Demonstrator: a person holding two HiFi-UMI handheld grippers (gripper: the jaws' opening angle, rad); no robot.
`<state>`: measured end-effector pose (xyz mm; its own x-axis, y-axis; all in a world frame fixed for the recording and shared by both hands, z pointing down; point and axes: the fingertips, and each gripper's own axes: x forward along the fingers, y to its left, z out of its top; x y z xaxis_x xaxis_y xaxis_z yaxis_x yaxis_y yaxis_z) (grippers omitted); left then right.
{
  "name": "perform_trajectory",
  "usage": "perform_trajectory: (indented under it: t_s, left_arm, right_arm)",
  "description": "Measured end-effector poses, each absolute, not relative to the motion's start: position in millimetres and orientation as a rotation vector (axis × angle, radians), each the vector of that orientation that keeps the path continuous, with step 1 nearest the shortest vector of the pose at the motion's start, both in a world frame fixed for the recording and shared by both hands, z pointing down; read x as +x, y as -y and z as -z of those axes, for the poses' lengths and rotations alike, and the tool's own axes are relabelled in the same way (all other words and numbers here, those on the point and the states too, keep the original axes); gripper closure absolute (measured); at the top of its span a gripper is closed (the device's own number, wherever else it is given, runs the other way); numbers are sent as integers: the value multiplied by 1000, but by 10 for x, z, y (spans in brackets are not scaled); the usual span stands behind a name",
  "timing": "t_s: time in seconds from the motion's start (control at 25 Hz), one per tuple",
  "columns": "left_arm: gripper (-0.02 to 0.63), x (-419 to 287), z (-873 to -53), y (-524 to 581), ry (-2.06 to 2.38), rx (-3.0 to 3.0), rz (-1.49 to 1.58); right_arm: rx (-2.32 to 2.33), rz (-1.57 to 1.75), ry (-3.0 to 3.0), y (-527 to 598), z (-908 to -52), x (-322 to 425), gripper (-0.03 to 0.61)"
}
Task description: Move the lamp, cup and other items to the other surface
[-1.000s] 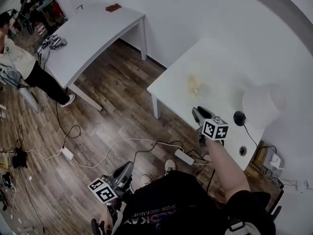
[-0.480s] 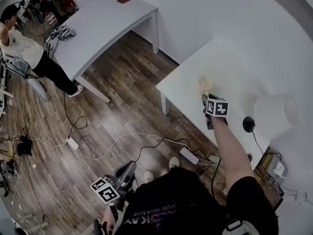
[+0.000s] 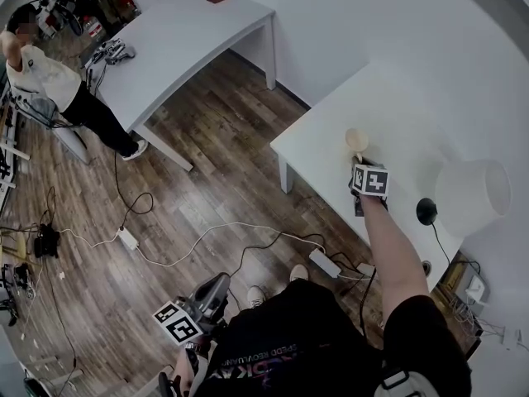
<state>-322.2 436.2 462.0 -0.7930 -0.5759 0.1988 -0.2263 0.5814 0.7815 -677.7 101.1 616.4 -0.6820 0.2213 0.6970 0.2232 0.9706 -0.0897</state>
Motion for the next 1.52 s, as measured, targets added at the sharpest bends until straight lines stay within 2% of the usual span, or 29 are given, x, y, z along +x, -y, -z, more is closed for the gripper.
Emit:
perform_trajectory:
  t_s: [0.48, 1.52]
  left_arm:
    - [621, -3143, -4497, -4419, 2389, 718, 1095]
    - [621, -2920, -4417, -4385, 2226, 1060, 1058]
  right_arm:
    - [-376, 88, 2439, -1098, -5935, -6366, 526]
    - [-376, -36, 2665, -1238, -4871, -5129, 526]
